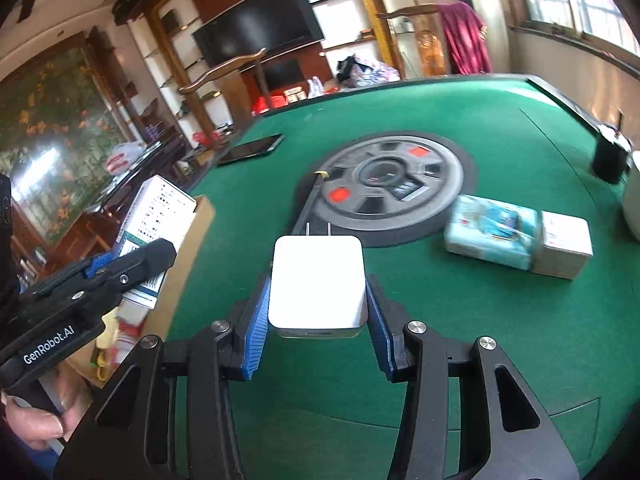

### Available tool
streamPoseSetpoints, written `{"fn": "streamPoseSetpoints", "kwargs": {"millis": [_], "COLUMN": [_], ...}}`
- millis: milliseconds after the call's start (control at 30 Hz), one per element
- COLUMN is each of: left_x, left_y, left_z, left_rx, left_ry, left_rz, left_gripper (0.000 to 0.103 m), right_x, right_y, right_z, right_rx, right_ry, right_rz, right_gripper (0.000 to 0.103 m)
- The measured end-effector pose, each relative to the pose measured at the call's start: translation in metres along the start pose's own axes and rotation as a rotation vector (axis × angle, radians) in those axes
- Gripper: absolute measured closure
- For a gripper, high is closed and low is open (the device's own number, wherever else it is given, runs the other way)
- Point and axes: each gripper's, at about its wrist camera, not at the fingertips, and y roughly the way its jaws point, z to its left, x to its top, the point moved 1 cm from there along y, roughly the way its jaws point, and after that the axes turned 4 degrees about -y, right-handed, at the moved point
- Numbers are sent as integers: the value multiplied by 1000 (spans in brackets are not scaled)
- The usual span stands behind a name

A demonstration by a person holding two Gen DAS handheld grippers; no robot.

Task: Organize objects
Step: 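Carry the medicine box and power adapter over the tray, then lower the medicine box and adapter into the tray and open both grippers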

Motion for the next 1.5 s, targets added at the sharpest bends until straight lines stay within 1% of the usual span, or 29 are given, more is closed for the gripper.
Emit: {"fn": "streamPoseSetpoints", "kwargs": {"millis": [267,367,533,667,833,900,967,1067,1167,1300,1500], "left_x": [-4,-7,-14,-22,-27,-28,-29,-31,-32,-34,-34], "left_y": [-22,-27,-25,-13,-4,1,4,8,11,11,12], "left_z": [69,99,142,171,190,195,200,203,203,205,207], "left_rx": [53,74,112,120,123,113,86,93,79,80,74], "left_ry": [-117,-167,-235,-295,-332,-347,-365,-372,-372,-382,-396], "left_rz": [-28,-25,7,57,90,109,129,161,184,190,192], "left_gripper": [69,69,69,69,69,69,69,69,69,69,69], "right_x": [15,19,26,33,43,47,53,60,66,72,76], "right_y": [4,9,29,55,100,117,137,157,178,197,216], "right_z": [64,88,130,164,198,206,213,222,226,229,224], "right_rx": [52,68,107,133,151,145,138,126,89,54,36], "right_ry": [-101,-133,-195,-239,-257,-258,-257,-259,-265,-264,-228], "right_rz": [13,28,74,123,197,217,250,277,299,307,335], "right_gripper": [58,58,58,58,58,58,58,58,58,58,58]}}
